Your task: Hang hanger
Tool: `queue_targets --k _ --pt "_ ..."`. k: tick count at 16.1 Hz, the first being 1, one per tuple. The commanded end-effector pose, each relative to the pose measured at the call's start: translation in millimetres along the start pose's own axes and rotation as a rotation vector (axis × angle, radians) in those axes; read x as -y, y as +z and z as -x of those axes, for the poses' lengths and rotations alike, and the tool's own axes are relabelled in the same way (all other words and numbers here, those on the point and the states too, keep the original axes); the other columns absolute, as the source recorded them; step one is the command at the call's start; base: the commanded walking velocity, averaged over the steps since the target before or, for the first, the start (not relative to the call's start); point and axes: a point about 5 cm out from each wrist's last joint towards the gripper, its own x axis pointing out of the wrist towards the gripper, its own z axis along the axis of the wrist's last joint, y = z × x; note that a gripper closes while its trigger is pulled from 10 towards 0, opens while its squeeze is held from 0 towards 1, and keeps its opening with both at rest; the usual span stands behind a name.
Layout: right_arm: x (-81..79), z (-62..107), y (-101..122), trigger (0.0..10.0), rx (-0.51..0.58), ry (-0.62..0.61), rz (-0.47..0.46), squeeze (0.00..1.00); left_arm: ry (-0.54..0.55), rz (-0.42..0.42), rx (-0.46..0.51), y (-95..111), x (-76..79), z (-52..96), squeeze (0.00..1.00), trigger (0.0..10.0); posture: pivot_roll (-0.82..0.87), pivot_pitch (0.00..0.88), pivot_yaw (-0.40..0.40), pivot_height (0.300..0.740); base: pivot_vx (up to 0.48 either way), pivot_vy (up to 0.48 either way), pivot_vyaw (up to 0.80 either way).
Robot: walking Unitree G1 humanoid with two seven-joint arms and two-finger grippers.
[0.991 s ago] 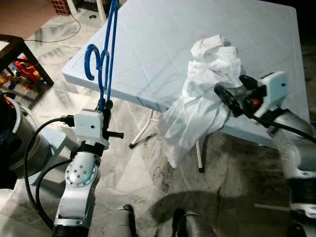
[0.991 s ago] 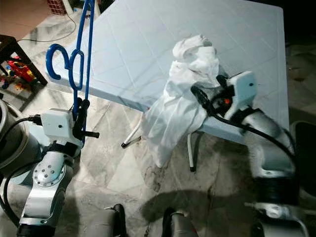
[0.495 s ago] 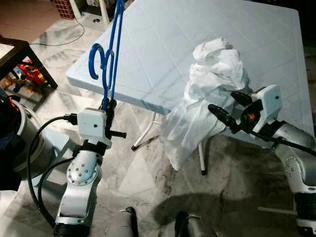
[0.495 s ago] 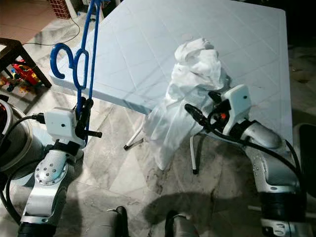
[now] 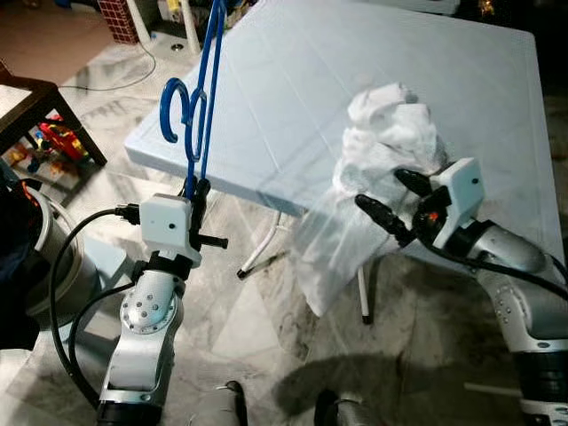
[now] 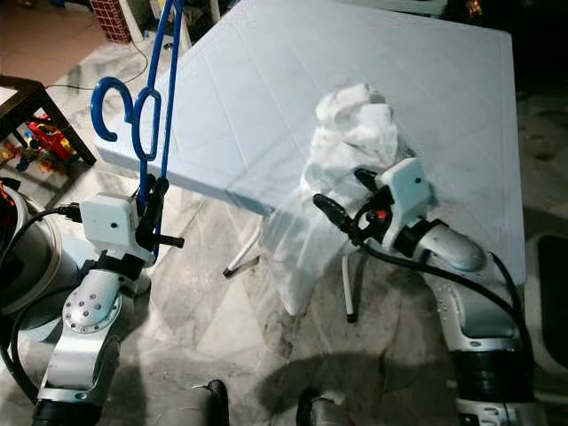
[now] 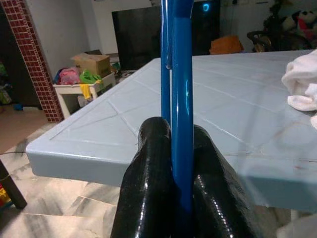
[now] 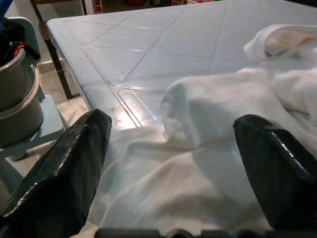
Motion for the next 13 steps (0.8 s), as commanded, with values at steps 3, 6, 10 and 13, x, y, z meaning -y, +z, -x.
queue_targets --k 3,6,10,13 --pt "-5.5 -4.7 3 10.0 0.032 -0.021 0.036 0.0 -0.012 -0.004 -0.018 -2 1.1 2.6 0.0 10.0 0.08 0.18 0.024 0.74 0.244 0.0 0.0" --pt "1.6 -8.3 8 10.0 0.084 -0.143 0.057 0.0 -0.013 -0.005 -0.025 -3 1.9 4.0 0.0 10.0 0.08 0.188 0.022 0.74 0.0 0.0 0.0" --pt "15.6 -3.6 11 10.0 0.059 -0.214 0.108 0.0 -0.008 -0.002 -0.038 -5 2.2 6.1 0.0 10.0 0.08 0.194 0.019 0.74 0.0 0.0 0.0" --pt "16.8 -2.4 5 10.0 -0.009 -0.187 0.121 0.0 -0.007 -0.002 -0.044 -6 3.2 7.2 0.0 10.0 0.08 0.199 0.014 0.74 0.0 0.0 0.0"
